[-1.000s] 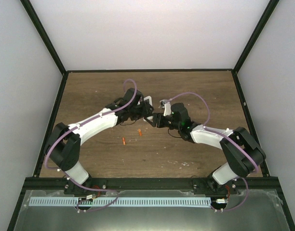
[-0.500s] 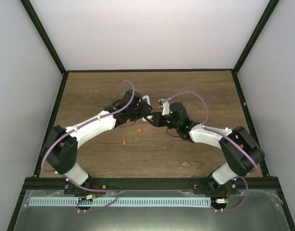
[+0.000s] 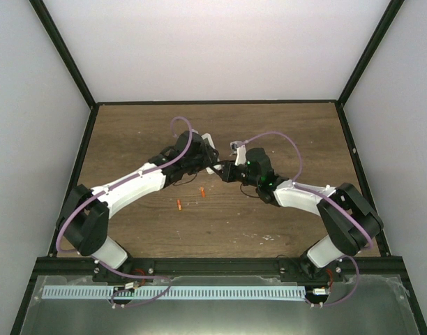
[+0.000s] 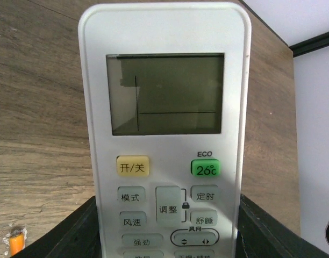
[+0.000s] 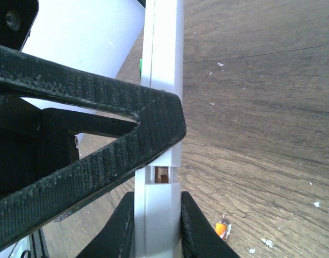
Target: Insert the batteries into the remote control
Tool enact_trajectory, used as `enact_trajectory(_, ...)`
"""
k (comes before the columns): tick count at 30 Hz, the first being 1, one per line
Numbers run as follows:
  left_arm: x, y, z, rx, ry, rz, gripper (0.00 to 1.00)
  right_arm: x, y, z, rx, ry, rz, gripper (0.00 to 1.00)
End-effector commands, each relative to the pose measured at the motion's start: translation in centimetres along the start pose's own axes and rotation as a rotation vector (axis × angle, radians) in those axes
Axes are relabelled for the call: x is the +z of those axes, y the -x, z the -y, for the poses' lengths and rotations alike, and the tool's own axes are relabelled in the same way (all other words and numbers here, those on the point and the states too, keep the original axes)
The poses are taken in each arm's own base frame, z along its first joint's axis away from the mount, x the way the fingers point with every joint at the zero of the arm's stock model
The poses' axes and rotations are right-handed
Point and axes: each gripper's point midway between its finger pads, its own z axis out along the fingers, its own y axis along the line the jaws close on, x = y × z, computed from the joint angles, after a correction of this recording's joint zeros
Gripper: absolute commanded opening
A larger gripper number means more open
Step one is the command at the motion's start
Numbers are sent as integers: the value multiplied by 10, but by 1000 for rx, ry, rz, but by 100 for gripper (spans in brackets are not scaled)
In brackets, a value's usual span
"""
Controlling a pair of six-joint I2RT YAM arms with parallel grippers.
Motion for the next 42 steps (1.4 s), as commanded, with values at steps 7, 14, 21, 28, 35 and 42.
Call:
enact_trajectory(7,-4,-4,13,5,-64,-6,73,-2,14,-14,-66,22,44,4)
enact_trajectory(14,-15,1,10,12,-60,28,100,-7,12,4,-69,-72,55,4)
enact_trajectory(21,-47,30,-19,-57,-7,101,100,-24,1,34,-114,-252,22,3)
enact_trajectory(28,-67,75,-42,-110,-53,90,100,-36,-12,39,-465,-406,-126,3)
enact_trajectory(35,-58,61,-44,-241,-159,-33,100,-55,-15,54,-866,-702,-172,1)
enact_trajectory(42,-52,44,-43,-353,-241,-111,100,-64,-16,47,-1161,-882,-100,1)
